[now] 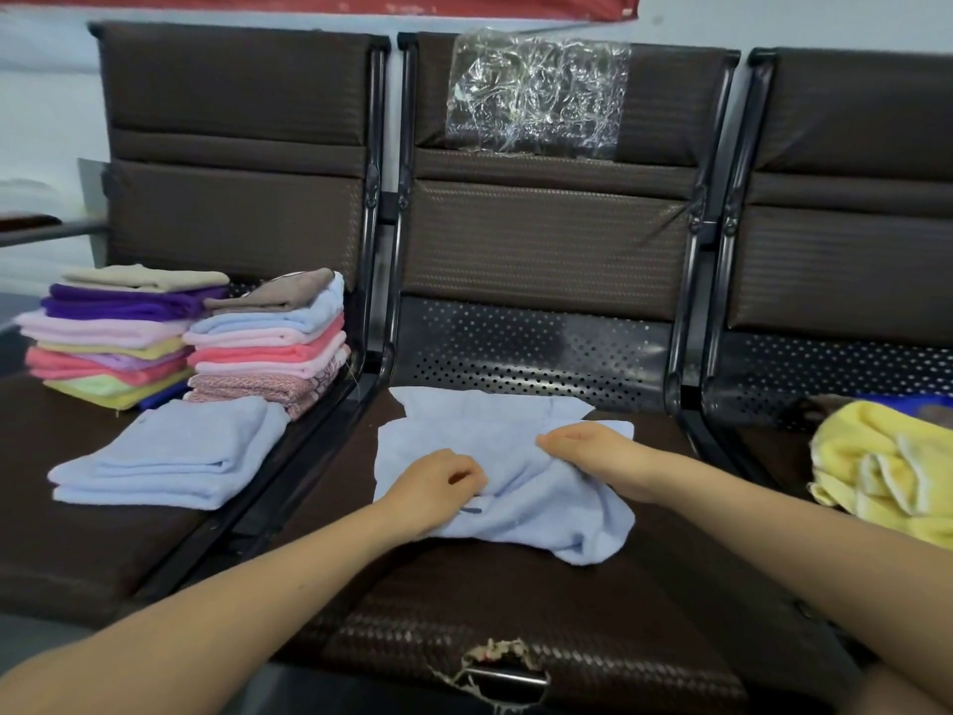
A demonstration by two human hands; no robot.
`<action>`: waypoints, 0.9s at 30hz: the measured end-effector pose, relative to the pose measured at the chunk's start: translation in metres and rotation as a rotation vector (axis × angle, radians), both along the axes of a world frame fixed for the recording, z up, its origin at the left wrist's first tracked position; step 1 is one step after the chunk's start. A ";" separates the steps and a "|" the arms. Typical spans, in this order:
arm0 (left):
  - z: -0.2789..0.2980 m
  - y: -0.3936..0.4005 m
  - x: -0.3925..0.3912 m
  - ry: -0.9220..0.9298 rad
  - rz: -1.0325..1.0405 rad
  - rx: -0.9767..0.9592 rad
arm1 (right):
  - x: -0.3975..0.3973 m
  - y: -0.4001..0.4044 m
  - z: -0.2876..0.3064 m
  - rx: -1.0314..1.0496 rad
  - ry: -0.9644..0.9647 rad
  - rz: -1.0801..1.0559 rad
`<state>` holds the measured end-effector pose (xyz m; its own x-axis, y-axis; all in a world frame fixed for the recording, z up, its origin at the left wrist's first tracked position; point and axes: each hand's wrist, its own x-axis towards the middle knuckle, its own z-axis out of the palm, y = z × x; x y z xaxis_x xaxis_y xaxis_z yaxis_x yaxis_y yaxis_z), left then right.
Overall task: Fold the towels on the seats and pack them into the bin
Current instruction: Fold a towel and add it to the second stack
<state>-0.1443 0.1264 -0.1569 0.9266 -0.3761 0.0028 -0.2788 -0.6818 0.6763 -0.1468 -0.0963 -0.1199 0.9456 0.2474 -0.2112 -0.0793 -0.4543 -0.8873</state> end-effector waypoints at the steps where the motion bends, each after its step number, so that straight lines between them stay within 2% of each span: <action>1: 0.004 -0.002 0.003 0.055 0.061 -0.102 | 0.002 0.000 0.001 0.003 0.003 0.000; 5: 0.031 0.002 0.022 0.278 0.423 -0.523 | 0.004 -0.005 0.008 0.020 -0.001 0.020; 7: 0.044 0.009 0.027 0.341 0.466 -0.748 | 0.005 -0.014 0.012 0.026 0.014 0.013; 8: 0.050 0.012 0.030 0.328 0.450 -0.758 | 0.006 -0.021 0.012 0.035 0.042 0.022; 11: 0.058 0.021 0.038 0.101 0.359 -0.401 | 0.008 -0.042 0.015 0.040 0.093 0.008; 14: 0.059 0.037 0.047 -0.128 0.186 -0.150 | 0.008 -0.062 0.015 -0.007 0.096 -0.046; 16: 0.055 0.045 0.050 -0.230 0.118 0.050 | 0.007 -0.070 0.019 -0.046 0.106 -0.070; 19: 0.059 0.052 0.051 -0.360 0.066 0.251 | 0.007 -0.073 0.032 -0.039 0.147 -0.017; 24: 0.066 0.068 0.058 -0.406 0.131 0.262 | 0.007 -0.073 0.041 0.004 0.223 0.082; 27: 0.055 0.078 0.071 -0.357 0.157 0.290 | 0.013 -0.072 0.029 -0.020 0.138 -0.118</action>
<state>-0.0732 0.2046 -0.1019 0.9325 -0.2639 0.2467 -0.3373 -0.8805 0.3330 -0.1334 -0.1688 -0.0912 0.9295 0.1314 -0.3447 -0.2533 -0.4519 -0.8554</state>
